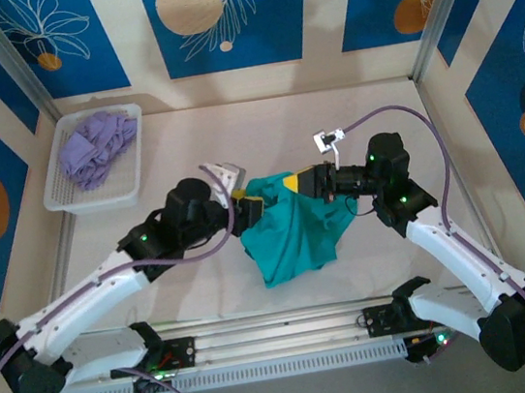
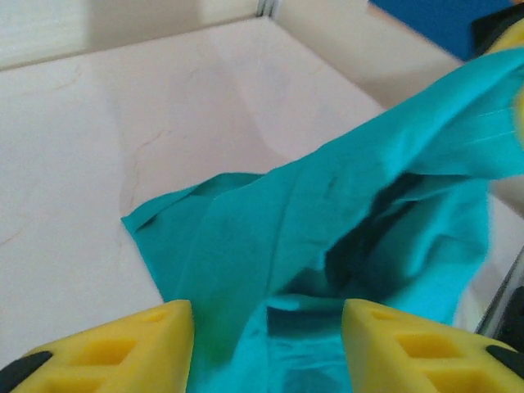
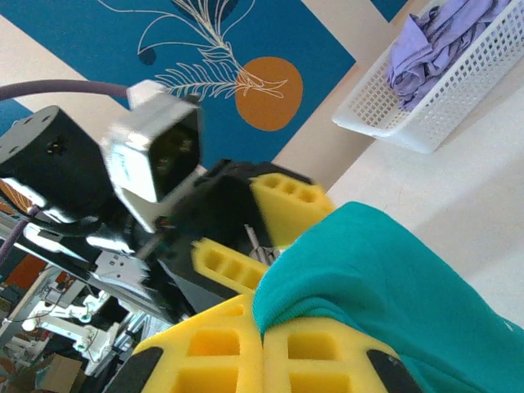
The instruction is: Fold the inside-out t-shirt
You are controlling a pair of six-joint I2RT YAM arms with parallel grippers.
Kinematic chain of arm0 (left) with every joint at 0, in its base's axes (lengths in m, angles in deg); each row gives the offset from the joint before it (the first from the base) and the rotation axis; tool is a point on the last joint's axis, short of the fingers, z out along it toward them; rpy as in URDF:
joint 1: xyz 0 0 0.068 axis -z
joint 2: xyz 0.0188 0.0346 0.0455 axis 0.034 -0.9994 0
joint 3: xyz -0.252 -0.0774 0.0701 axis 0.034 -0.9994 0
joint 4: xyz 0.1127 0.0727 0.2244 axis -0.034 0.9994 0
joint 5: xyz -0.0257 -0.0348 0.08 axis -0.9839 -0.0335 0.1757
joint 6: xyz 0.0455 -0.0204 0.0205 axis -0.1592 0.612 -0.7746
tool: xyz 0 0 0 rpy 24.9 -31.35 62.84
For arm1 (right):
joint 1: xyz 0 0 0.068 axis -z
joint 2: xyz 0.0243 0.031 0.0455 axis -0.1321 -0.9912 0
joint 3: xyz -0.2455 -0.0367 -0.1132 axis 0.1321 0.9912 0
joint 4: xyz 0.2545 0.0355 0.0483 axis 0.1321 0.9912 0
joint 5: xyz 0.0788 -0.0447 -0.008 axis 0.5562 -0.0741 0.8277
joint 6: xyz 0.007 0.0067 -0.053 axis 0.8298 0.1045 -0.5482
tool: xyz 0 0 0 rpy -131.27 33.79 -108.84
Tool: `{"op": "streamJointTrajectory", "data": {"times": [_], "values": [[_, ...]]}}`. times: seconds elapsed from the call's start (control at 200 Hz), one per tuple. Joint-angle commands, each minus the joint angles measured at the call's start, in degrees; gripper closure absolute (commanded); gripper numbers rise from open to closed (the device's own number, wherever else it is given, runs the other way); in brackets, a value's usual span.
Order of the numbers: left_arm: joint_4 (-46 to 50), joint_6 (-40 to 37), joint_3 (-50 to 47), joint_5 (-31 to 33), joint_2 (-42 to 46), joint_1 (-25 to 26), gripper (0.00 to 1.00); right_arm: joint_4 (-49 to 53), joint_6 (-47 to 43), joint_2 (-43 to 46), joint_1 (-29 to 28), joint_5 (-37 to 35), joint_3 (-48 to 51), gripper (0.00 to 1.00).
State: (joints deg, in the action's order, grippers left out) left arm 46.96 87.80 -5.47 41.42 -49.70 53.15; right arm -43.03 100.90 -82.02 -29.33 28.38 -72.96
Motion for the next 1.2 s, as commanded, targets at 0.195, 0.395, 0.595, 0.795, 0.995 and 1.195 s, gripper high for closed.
{"op": "streamJointTrajectory", "data": {"times": [0.195, 0.395, 0.595, 0.795, 0.995, 1.195], "values": [[-3.47, 0.61, 5.32, -11.75, -11.00, -4.95, 0.57, 2.96, -3.64, 2.43, 0.57, 1.28, 1.15, 1.00], [-14.75, 3.94, -0.12, -39.51, -6.19, -9.18, 1.00, 19.49, -10.84, 4.01, 5.54, -11.55, -1.05, 1.00], [-30.00, 7.71, -8.08, -49.71, 1.90, -9.54, 1.00, 21.02, -12.63, -0.19, 4.13, -16.16, -2.59, 1.00], [-39.09, 12.68, -9.25, -56.78, -0.32, -10.01, 1.00, 25.90, -14.64, -3.30, 2.40, -19.14, -5.75, 0.93], [-37.08, 13.12, -9.50, -48.31, -0.23, -11.71, 1.00, 37.89, -22.33, 2.12, 2.14, -28.63, -7.67, 0.68], [-33.10, 10.51, -8.87, -45.91, -0.42, -12.16, 1.00, 23.32, -22.37, 11.98, 0.83, -8.85, 0.76, 0.63]]}}
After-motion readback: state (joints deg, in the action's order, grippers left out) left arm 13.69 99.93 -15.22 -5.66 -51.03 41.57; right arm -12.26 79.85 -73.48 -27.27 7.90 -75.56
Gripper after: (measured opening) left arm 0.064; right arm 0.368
